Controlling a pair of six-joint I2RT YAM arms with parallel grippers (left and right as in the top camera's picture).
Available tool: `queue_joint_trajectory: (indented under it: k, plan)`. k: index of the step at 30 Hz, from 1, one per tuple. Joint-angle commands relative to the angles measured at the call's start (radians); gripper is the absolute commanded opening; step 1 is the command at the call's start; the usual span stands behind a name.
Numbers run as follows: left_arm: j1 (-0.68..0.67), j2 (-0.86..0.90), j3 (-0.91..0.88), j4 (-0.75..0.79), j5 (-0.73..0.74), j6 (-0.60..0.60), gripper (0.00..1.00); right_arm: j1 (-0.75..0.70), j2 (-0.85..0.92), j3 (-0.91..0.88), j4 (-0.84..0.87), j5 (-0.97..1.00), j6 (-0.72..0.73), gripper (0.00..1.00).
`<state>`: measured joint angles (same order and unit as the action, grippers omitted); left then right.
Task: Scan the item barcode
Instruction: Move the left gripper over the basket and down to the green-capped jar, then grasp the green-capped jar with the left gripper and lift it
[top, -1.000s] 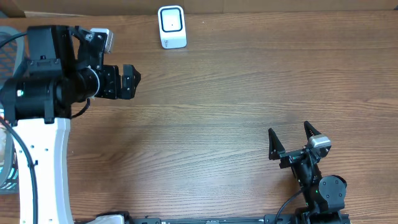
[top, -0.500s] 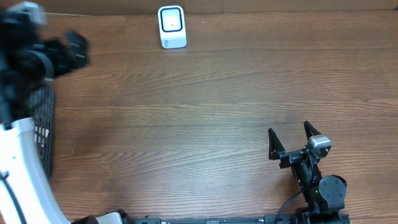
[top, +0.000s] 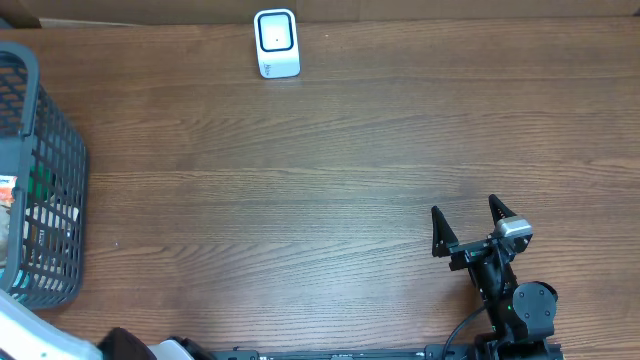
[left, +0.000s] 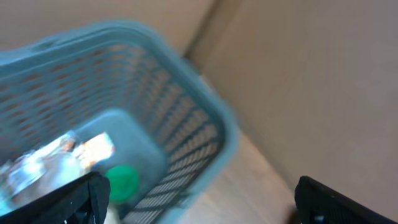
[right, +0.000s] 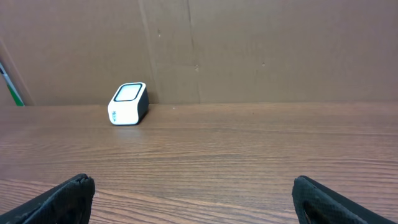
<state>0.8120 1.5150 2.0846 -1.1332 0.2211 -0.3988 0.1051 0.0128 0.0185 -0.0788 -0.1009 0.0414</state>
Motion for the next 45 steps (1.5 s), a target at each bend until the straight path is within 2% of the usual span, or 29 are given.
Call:
queue_joint_trajectory:
  k: [1,8,17,26,45]
  plan:
    - [0.023,0.094,0.01,-0.063,-0.122,-0.035,1.0,-0.004,-0.01,-0.01,0.004,-0.005,0.004,1.0]
    - [0.026,0.291,0.01,-0.155,-0.181,-0.029,1.0,-0.004,-0.01,-0.01,0.004,-0.005,0.003,1.0]
    - [-0.004,0.494,0.01,-0.126,-0.18,0.136,0.97,-0.004,-0.01,-0.01,0.004,-0.005,0.004,1.0]
    - [-0.037,0.677,0.01,-0.179,-0.225,0.161,0.92,-0.004,-0.01,-0.01,0.004,-0.005,0.003,1.0]
    - [-0.094,0.703,-0.01,-0.157,-0.233,0.246,0.93,-0.004,-0.01,-0.01,0.004,-0.005,0.004,1.0]
